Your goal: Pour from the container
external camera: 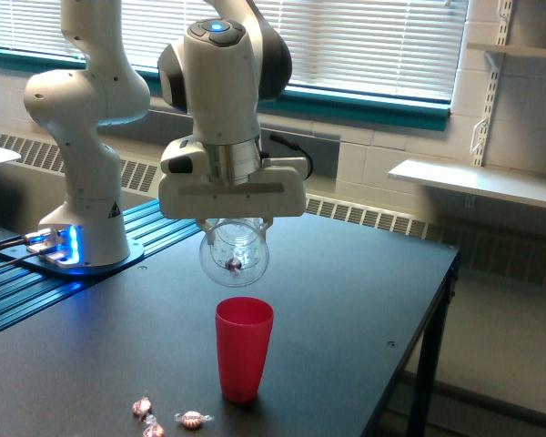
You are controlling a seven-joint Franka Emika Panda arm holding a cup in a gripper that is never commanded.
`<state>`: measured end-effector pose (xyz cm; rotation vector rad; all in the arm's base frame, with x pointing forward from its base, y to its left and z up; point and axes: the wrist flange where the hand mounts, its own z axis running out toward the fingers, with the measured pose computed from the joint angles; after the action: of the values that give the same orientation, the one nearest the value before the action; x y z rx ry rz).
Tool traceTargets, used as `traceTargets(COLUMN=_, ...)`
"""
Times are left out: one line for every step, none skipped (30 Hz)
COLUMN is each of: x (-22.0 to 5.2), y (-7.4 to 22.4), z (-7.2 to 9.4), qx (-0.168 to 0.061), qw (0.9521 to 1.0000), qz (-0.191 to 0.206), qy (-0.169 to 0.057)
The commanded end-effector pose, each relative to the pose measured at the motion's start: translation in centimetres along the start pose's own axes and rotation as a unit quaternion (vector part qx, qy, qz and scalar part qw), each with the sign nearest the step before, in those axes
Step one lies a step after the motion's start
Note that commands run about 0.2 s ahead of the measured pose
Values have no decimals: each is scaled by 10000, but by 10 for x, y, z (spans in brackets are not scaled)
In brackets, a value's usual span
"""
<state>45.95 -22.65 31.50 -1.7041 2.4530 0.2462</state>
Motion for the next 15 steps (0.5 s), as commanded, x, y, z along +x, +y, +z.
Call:
traceTargets(x=-10, y=-3, z=1, qx=-13, qw=10000, qz=-26, qy=44)
traceTargets(x=-11, y=-3, z=1, qx=-17, qw=10000, qz=-25, qy=49)
traceTargets(x=-12, y=-3, z=2, qx=-14, qw=10000, qz=-35, qy=43)
traceTargets(x=-13, y=-3, z=1, qx=0, qw=10000, qz=-42, qy=37)
traceTargets(x=-13, y=-3, z=2, qx=5, qw=10000, qz=-45, qy=23)
traceTargets(x=-14, y=-3, z=2, qx=2, qw=10000, qz=-48, qy=8)
traceTargets(x=-14, y=-3, z=2, qx=4, qw=10000, qz=-39, qy=-24)
traceTargets(x=-14, y=-3, z=2, qx=18, qw=10000, qz=-25, qy=-77)
traceTargets(x=-14, y=-3, z=3, qx=15, qw=9999, qz=-17, qy=-113)
traceTargets(x=-14, y=-3, z=3, qx=9, qw=9999, qz=-1, qy=-152)
traceTargets(x=-14, y=-3, z=3, qx=-10, qw=9998, qz=16, qy=-196)
traceTargets(x=-14, y=-3, z=4, qx=-27, qw=9998, qz=45, qy=-213)
traceTargets(x=-13, y=-3, z=4, qx=-36, qw=9997, qz=80, qy=-226)
traceTargets(x=-13, y=-3, z=4, qx=-45, qw=9997, qz=100, qy=-235)
traceTargets(x=-12, y=-3, z=4, qx=-59, qw=9996, qz=115, qy=-241)
